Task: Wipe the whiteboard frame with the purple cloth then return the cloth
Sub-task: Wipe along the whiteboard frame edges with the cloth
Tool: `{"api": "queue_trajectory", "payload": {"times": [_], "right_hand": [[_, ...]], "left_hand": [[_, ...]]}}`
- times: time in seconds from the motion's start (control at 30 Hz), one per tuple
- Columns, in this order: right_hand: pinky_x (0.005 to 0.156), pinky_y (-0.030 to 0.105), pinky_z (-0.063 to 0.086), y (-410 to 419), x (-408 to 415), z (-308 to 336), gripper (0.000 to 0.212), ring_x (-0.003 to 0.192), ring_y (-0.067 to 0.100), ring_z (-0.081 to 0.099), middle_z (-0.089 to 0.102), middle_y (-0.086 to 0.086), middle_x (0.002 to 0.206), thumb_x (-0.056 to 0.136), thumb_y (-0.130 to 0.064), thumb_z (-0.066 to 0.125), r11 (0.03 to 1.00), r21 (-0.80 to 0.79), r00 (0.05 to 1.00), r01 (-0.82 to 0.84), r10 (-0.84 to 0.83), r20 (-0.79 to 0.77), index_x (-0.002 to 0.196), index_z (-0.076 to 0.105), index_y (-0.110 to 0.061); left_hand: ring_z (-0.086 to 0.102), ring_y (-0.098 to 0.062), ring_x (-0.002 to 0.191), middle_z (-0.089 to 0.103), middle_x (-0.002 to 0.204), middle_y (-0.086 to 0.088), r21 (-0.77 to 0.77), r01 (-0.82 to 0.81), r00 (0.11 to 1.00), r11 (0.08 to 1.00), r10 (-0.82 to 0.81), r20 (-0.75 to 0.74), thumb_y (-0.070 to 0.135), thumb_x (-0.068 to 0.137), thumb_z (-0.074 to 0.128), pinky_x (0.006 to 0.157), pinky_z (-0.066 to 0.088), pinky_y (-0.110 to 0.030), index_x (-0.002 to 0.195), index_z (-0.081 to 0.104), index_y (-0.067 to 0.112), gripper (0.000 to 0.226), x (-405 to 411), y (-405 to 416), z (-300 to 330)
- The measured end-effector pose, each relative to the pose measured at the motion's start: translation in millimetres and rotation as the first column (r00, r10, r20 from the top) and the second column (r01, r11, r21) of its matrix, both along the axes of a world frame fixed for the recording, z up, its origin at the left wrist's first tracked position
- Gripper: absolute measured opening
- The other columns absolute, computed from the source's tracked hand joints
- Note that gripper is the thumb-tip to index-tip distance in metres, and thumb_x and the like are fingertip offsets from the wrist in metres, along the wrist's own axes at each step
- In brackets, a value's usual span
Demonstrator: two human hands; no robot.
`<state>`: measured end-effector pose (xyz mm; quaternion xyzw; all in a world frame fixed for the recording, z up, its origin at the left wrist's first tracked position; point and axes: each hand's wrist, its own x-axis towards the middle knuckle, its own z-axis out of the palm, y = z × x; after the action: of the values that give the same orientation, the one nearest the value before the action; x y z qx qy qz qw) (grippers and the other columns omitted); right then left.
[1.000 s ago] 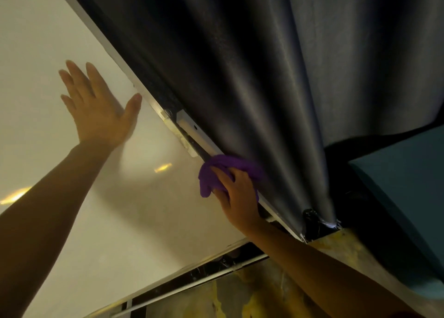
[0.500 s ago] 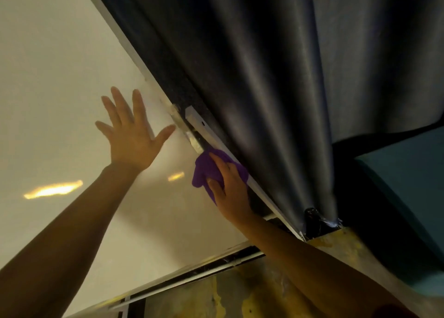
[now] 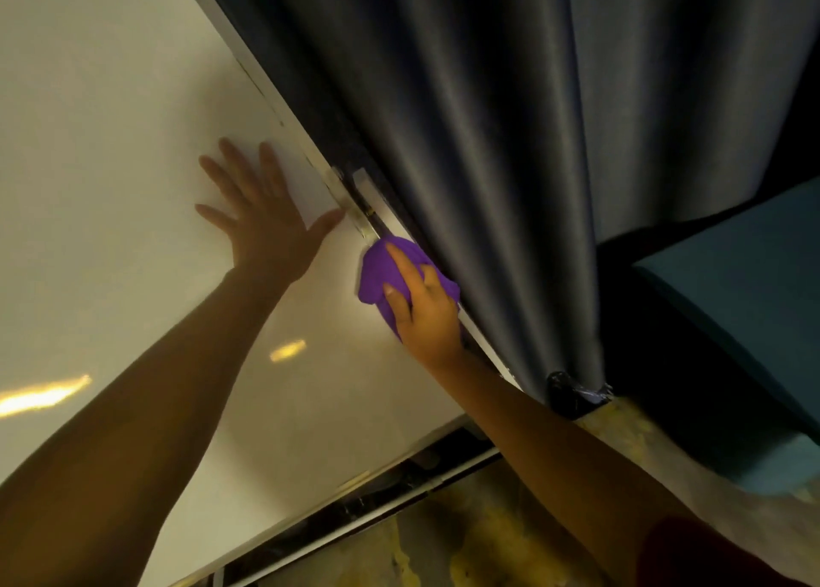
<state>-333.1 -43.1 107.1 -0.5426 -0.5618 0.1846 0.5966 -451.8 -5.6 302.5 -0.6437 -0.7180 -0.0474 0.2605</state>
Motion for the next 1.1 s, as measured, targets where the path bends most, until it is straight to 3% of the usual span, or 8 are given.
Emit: {"api": "queue_trajectory", "payload": {"times": [0.13,0.2,0.3,0.4,0.6,0.8,1.03,1.1], "right_hand": [[0.079,0.034,0.051,-27,12,-42,0.056,0.107,0.038,0.063,0.058,0.018,0.129,0.097,-0.064,0.03,0.992,-0.075,0.995,-0.101,0.1,-0.024,0.145,0.035,-0.035],[0.094,0.04,0.046,-43,21,-70,0.053,0.124,0.033,0.05,0.045,0.013,0.143,0.098,-0.057,0.034,0.954,-0.181,0.971,-0.24,0.233,-0.062,0.149,0.025,-0.045],[0.087,0.013,0.048,-69,26,-99,0.049,0.125,0.032,0.053,0.05,0.012,0.138,0.101,-0.035,0.05,0.882,-0.371,0.938,-0.29,0.185,-0.292,0.145,0.034,-0.021],[0.09,0.027,0.054,-83,29,-102,0.056,0.116,0.029,0.059,0.056,0.011,0.132,0.1,-0.043,0.048,0.857,-0.475,0.973,-0.202,0.121,-0.196,0.143,0.039,-0.008],[0.092,0.034,0.055,-71,32,-56,0.052,0.113,0.027,0.06,0.058,0.01,0.131,0.102,-0.043,0.045,0.906,-0.389,0.985,-0.169,0.139,-0.103,0.143,0.042,-0.012],[0.077,0.023,0.055,-9,7,16,0.051,0.097,0.022,0.065,0.063,0.008,0.116,0.099,-0.046,0.049,0.954,-0.271,0.986,-0.127,0.092,-0.136,0.136,0.047,-0.012],[0.086,0.035,0.057,-39,23,-55,0.051,0.106,0.025,0.063,0.061,0.009,0.122,0.099,-0.048,0.049,0.906,-0.368,0.974,-0.207,0.157,-0.163,0.136,0.046,-0.012],[0.09,0.029,0.051,-55,34,-83,0.046,0.114,0.024,0.06,0.059,0.008,0.128,0.1,-0.045,0.047,0.885,-0.395,0.969,-0.247,0.222,-0.109,0.137,0.045,-0.018]], "left_hand": [[-0.004,-0.057,0.156,-0.008,0.171,-0.028,0.008,0.037,0.999,0.999,-0.037,-0.008,0.094,0.079,0.033,0.115,0.016,-0.083,0.164,-0.008,0.014,0.124,-6,1,-2],[-0.002,-0.059,0.155,-0.006,0.171,-0.03,0.015,0.062,0.998,0.998,-0.062,-0.004,0.096,0.079,0.03,0.113,0.014,-0.085,0.164,-0.006,0.012,0.125,-9,2,-2],[0.0,-0.06,0.155,-0.003,0.171,-0.031,0.022,0.097,0.995,0.995,-0.097,0.012,0.095,0.08,0.027,0.112,0.014,-0.086,0.164,-0.004,0.011,0.123,-11,-1,-4],[0.001,-0.062,0.154,-0.003,0.17,-0.032,0.044,0.12,0.993,0.992,-0.119,-0.009,0.093,0.081,0.026,0.11,0.016,-0.087,0.164,-0.003,0.009,0.121,-13,-1,-7],[0.002,-0.061,0.154,-0.003,0.171,-0.031,0.021,0.126,0.992,0.992,-0.125,-0.024,0.09,0.082,0.029,0.112,0.017,-0.085,0.165,-0.001,0.01,0.119,-14,-1,-7],[0.001,-0.058,0.156,-0.004,0.172,-0.028,0.038,0.142,0.99,0.989,-0.141,-0.025,0.092,0.083,0.03,0.115,0.015,-0.084,0.165,-0.005,0.014,0.118,-18,0,-9],[-0.001,-0.058,0.156,-0.003,0.171,-0.03,0.082,0.148,0.989,0.986,-0.146,-0.031,0.09,0.087,0.03,0.117,0.009,-0.083,0.165,-0.004,0.014,0.114,-19,-1,-12],[-0.001,-0.058,0.156,-0.003,0.171,-0.032,0.074,0.137,0.99,0.988,-0.134,-0.033,0.086,0.091,0.032,0.116,0.007,-0.081,0.165,-0.003,0.013,0.111,-18,-3,-14]]}}
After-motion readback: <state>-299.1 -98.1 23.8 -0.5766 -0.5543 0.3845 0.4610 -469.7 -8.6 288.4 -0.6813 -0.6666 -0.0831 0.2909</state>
